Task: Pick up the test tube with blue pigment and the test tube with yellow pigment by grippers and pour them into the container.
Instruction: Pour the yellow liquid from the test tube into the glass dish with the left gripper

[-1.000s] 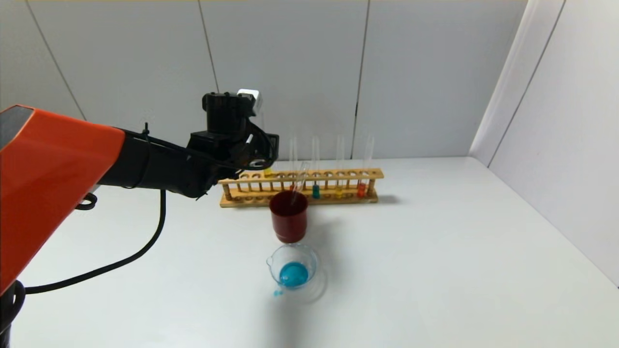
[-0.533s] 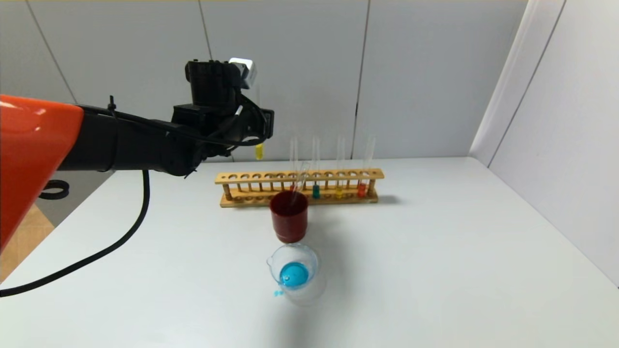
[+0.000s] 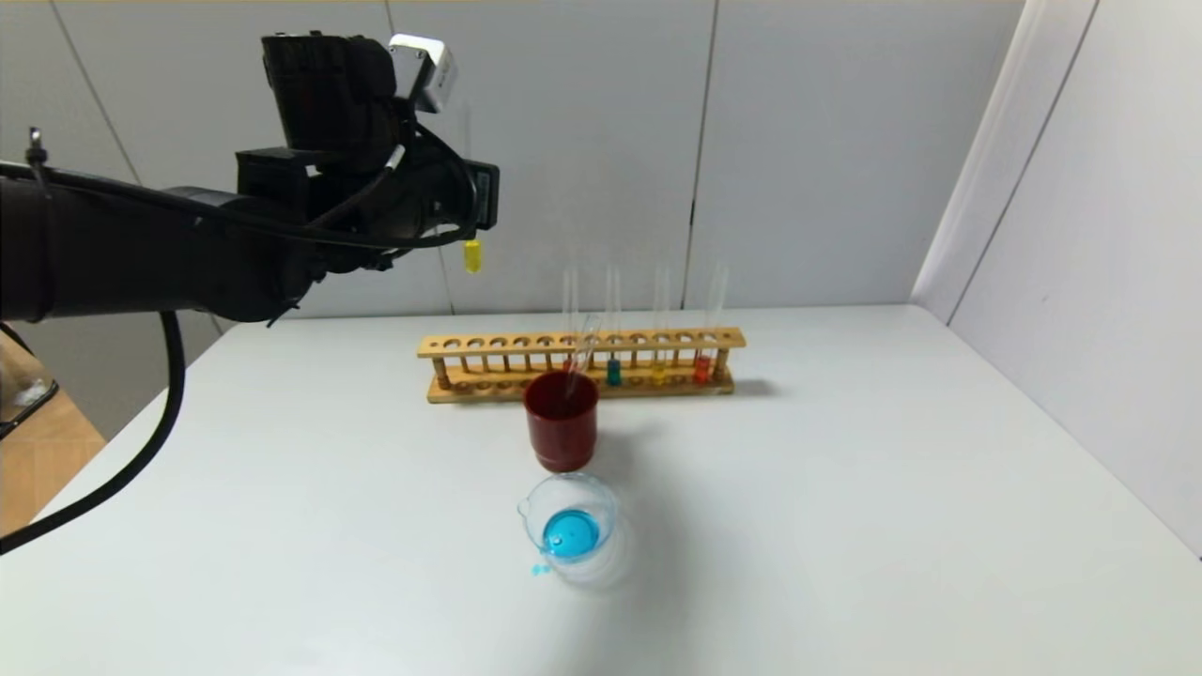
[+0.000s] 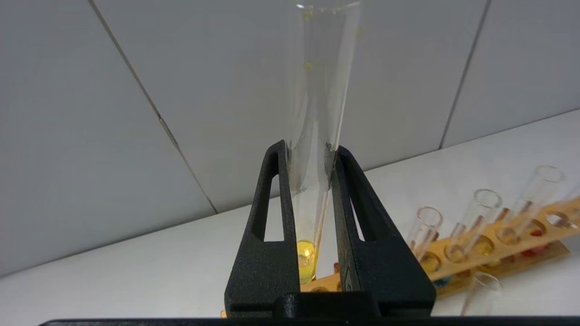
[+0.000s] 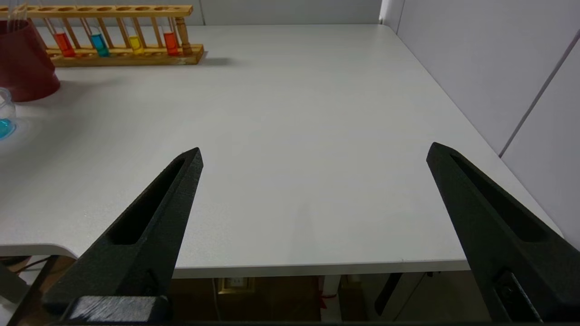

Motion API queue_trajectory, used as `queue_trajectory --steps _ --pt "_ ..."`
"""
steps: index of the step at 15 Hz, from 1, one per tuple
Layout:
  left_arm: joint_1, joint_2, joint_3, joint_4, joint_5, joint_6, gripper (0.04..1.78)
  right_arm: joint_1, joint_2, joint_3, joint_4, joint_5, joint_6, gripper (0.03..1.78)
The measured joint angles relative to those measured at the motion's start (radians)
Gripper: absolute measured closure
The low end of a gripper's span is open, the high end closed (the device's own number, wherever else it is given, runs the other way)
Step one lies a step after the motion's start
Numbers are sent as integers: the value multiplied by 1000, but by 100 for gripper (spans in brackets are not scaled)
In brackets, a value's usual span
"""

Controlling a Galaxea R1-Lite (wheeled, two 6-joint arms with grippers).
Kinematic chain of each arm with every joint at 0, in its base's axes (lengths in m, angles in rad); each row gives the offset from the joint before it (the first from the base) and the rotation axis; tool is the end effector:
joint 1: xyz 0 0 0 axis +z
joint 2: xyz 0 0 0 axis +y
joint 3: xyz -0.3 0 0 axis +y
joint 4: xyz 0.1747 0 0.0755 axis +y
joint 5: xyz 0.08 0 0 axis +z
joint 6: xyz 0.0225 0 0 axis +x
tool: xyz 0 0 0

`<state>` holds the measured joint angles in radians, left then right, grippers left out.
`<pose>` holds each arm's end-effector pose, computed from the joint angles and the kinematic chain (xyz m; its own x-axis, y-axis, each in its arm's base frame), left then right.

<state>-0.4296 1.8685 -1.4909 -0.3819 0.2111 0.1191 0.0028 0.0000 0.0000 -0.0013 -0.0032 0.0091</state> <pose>0.3476 -0.1541 0.2930 0.9762 -0.2168 0.0042 0.2148 0.9695 0.1179 -0.0228 -0.0001 0.0756 1.0000 -0.0004 0.0013 0.0004 1.0000 0.0091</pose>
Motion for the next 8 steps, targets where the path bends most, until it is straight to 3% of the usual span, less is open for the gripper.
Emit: queue_trajectory --steps 8 --pt "-2 -280 333 -13 -2 59 155 0 0 0 0 0 0 8"
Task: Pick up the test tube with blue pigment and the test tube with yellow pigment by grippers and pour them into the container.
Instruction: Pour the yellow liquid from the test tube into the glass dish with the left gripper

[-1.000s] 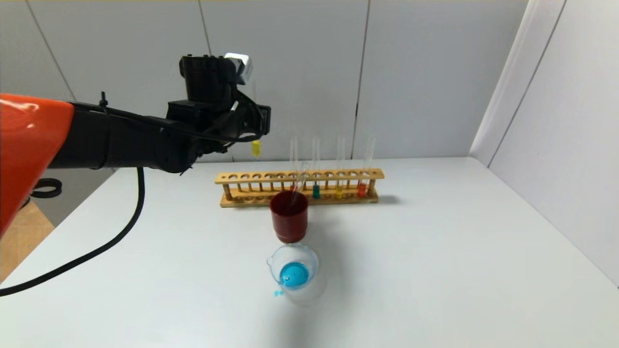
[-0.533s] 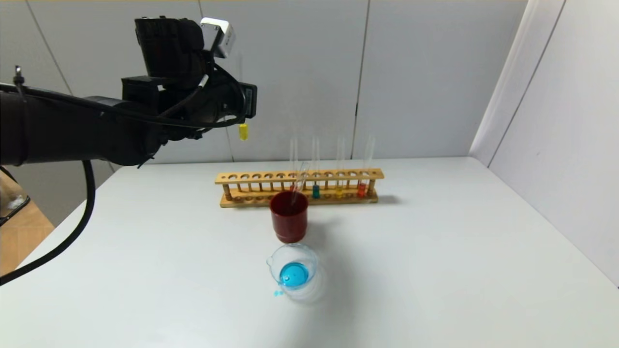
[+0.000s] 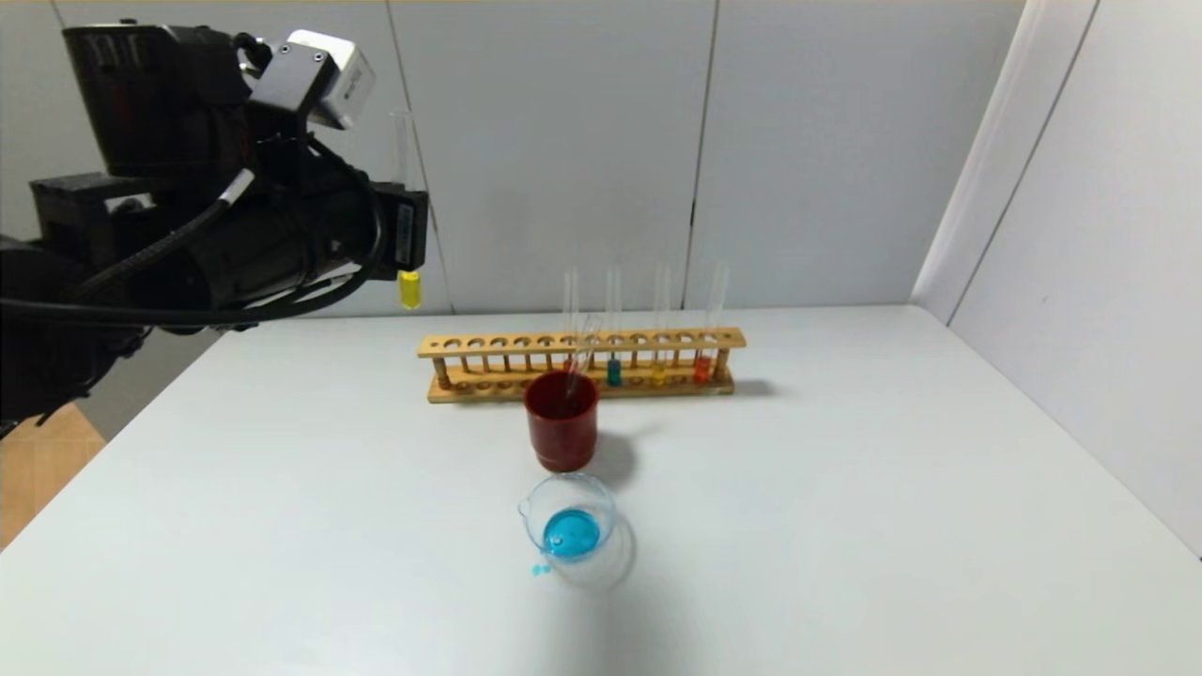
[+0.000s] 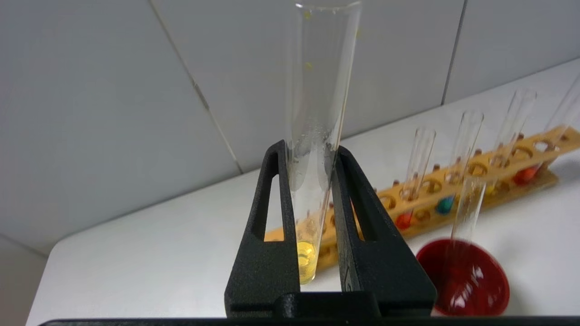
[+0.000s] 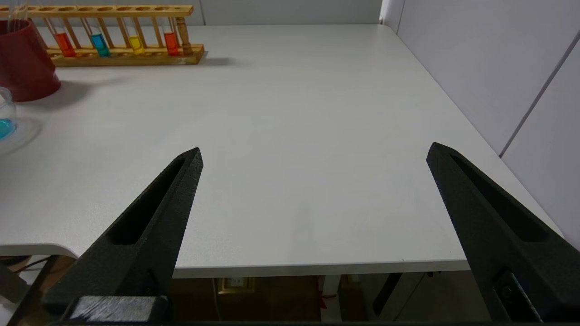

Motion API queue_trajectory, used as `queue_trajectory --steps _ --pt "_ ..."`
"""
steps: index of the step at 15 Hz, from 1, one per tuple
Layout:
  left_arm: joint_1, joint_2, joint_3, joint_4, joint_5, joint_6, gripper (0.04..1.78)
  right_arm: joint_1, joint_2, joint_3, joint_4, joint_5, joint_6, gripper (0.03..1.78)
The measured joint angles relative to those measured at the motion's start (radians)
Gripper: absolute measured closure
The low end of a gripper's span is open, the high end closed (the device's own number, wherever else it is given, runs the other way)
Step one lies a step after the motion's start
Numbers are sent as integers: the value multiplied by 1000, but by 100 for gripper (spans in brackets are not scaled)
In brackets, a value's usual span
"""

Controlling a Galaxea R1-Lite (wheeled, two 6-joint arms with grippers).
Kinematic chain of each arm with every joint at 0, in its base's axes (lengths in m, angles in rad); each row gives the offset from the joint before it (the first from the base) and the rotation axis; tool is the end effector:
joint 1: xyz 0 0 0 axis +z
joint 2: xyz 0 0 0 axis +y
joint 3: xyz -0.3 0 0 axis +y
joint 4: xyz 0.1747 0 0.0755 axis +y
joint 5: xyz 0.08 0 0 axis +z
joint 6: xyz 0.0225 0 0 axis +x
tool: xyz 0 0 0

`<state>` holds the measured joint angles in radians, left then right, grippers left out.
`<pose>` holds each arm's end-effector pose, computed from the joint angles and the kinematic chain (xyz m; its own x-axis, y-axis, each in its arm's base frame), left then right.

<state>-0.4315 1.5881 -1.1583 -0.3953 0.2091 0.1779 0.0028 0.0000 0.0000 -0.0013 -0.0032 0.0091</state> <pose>0.2721 -0.1201 0.2923 0.9748 -0.2203 -0.0337 0.2227 0.9574 0.1839 -0.0228 -0.0001 0.0756 1.0000 -0.0004 0.0013 0.0004 1.0000 0.0091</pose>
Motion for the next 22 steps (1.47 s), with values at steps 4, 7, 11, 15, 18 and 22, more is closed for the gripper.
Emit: queue_trajectory --steps 4,7,11,15,18,22 --pt "-17 -123 184 -4 1 -5 155 0 0 0 0 0 0 8" --pt "-14 -196 280 -5 1 -11 155 0 0 0 0 0 0 8" --pt "-7 -271 390 -3 6 2 155 0 0 0 0 0 0 8" --pt "7 -326 475 -1 3 24 155 0 0 0 0 0 0 8" --pt "8 -352 537 -1 -1 77 155 0 0 0 0 0 0 8" --pt "-18 -370 586 0 -3 119 155 0 0 0 0 0 0 8"
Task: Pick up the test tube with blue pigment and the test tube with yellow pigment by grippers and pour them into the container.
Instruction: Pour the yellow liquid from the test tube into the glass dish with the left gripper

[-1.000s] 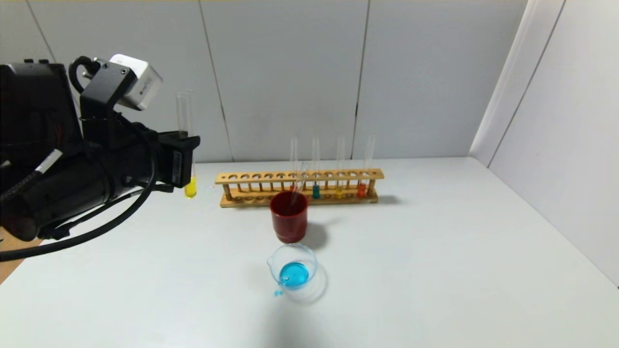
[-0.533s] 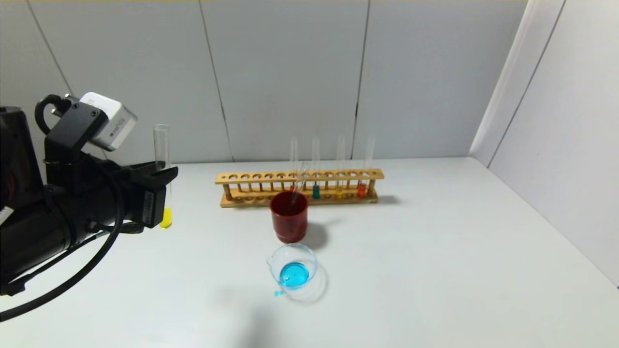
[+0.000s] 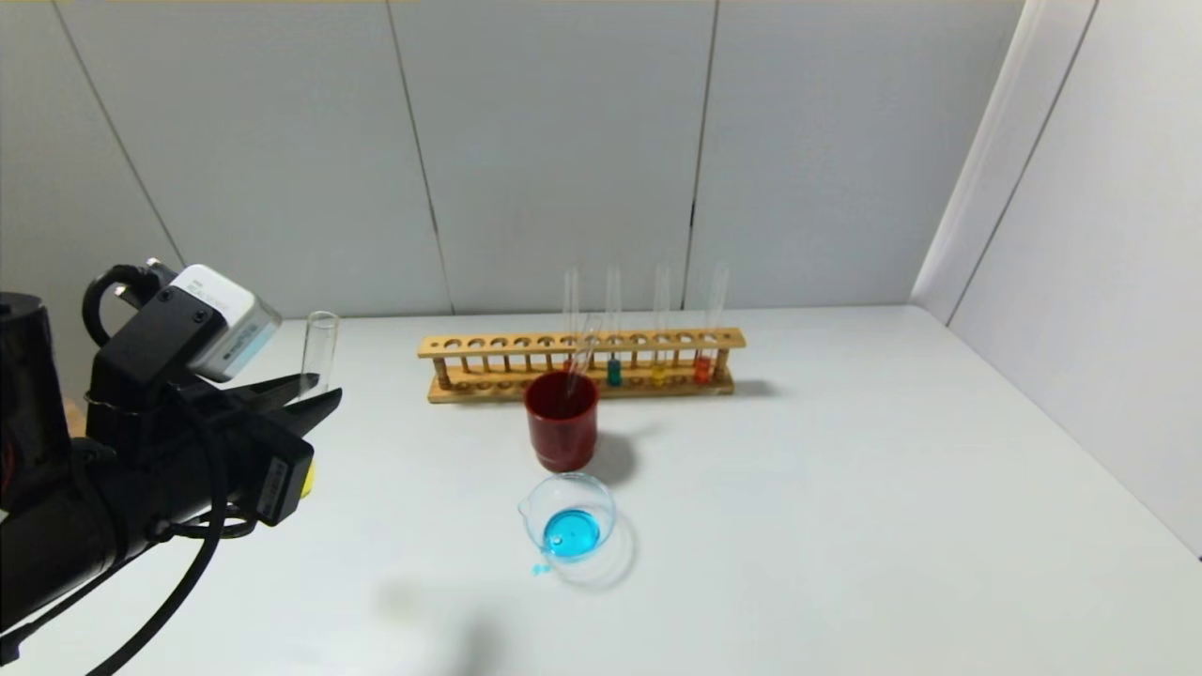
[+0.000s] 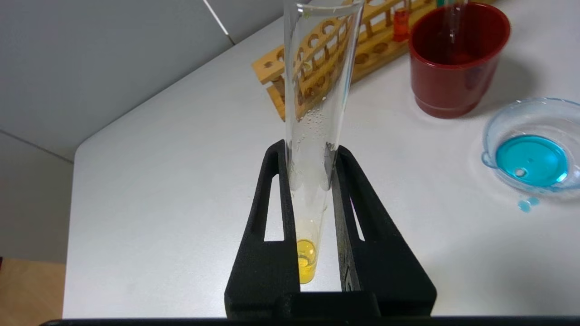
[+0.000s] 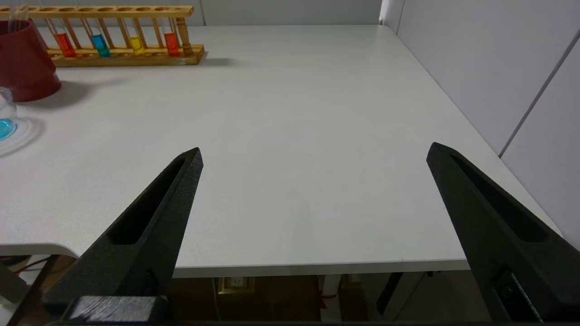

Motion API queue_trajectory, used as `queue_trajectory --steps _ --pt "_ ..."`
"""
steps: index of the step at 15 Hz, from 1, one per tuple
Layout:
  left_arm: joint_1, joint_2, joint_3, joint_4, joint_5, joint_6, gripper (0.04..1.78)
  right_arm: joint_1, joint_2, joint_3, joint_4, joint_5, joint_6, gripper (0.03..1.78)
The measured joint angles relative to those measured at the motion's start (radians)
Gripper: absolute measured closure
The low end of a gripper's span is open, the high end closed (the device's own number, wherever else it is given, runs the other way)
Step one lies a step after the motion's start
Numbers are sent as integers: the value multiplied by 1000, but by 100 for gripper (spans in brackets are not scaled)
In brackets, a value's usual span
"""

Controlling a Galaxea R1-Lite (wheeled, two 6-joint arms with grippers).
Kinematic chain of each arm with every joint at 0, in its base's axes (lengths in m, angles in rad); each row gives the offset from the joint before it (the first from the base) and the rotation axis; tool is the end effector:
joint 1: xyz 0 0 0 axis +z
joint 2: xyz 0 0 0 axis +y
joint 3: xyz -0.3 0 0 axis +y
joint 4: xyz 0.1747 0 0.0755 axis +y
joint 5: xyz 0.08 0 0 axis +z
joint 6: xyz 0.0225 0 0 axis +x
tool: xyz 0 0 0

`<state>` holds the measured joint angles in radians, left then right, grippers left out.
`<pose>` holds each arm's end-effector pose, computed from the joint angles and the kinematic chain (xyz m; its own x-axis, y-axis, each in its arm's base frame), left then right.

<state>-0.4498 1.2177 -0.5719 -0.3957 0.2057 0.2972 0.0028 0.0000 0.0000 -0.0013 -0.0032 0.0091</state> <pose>0.1642 -0.0742 0.2114 0.9429 -0.2284 -0.2423 0.3018 0.8937 0.3321 -0.0228 -0.0001 0.0756 1.0000 -0.0004 0.0013 0.0004 1.0000 0.0091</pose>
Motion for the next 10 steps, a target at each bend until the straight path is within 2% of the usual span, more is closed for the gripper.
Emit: queue_trajectory --steps 4,10 --pt "-46 13 9 -3 0 11 155 0 0 0 0 0 0 8" --pt "-49 132 1 -80 2 42 155 0 0 0 0 0 0 8"
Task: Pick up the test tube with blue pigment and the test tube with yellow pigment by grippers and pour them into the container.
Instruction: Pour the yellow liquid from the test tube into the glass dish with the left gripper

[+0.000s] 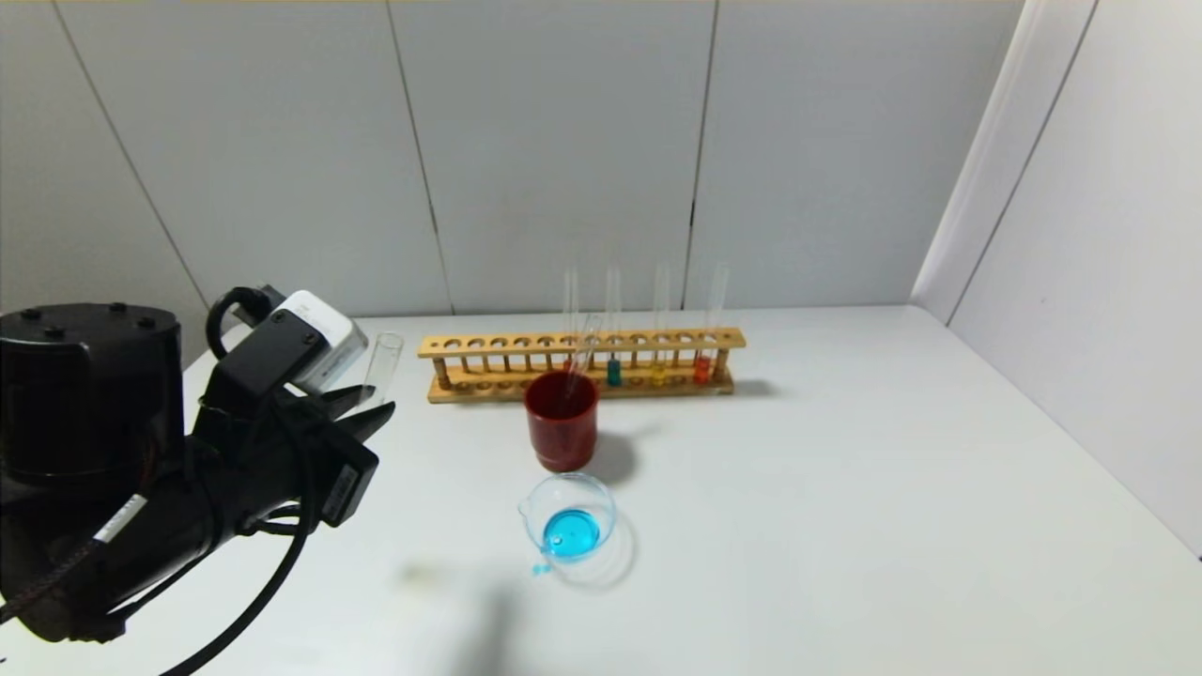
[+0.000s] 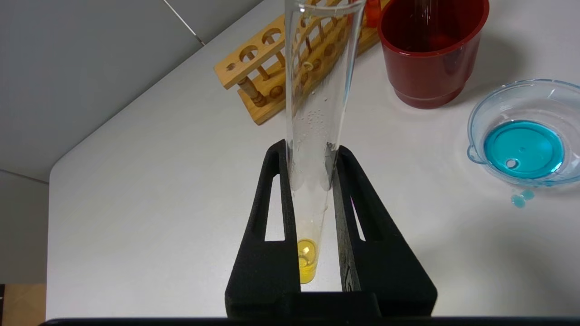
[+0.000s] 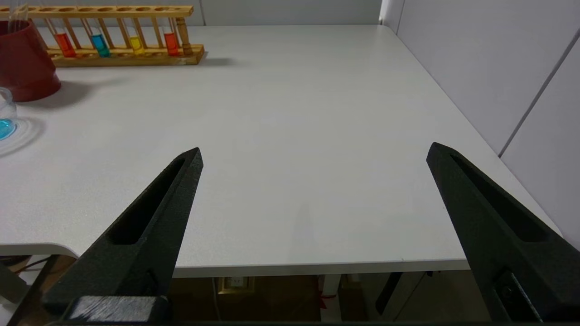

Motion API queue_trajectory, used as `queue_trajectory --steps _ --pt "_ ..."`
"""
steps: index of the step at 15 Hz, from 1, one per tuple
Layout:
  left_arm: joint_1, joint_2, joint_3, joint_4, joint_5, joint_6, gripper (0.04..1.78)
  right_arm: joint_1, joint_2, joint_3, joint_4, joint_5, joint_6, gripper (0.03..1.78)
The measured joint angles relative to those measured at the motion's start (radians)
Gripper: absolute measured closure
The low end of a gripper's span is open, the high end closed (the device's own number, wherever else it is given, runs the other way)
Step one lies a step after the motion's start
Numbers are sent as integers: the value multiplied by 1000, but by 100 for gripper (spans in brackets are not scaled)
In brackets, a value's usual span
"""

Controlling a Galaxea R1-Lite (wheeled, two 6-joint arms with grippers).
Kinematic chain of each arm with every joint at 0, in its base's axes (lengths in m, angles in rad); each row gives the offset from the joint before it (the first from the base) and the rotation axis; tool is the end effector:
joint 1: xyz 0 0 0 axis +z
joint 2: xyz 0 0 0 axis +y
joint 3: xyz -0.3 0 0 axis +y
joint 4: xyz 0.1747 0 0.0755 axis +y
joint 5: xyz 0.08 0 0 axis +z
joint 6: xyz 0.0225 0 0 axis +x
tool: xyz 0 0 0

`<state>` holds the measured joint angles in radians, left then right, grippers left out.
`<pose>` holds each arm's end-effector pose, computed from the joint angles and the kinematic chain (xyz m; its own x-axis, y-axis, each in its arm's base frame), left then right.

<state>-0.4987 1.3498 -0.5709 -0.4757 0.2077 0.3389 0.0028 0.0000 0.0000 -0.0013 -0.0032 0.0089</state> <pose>0.1857 -0.0959 0.1933 0.9188 -0.2656 -0.2922 0.3656 0.8518 0.3754 -0.0228 -0.0001 0.0756 1.0000 -0.0004 0.0013 0.0004 1.0000 0.0089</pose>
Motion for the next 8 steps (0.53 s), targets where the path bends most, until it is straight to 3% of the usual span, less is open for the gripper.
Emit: queue_trajectory --steps 4,8 --pt "-21 77 -1 -93 8 16 155 0 0 0 0 0 0 8" --pt "-22 110 -9 -98 8 14 155 0 0 0 0 0 0 8"
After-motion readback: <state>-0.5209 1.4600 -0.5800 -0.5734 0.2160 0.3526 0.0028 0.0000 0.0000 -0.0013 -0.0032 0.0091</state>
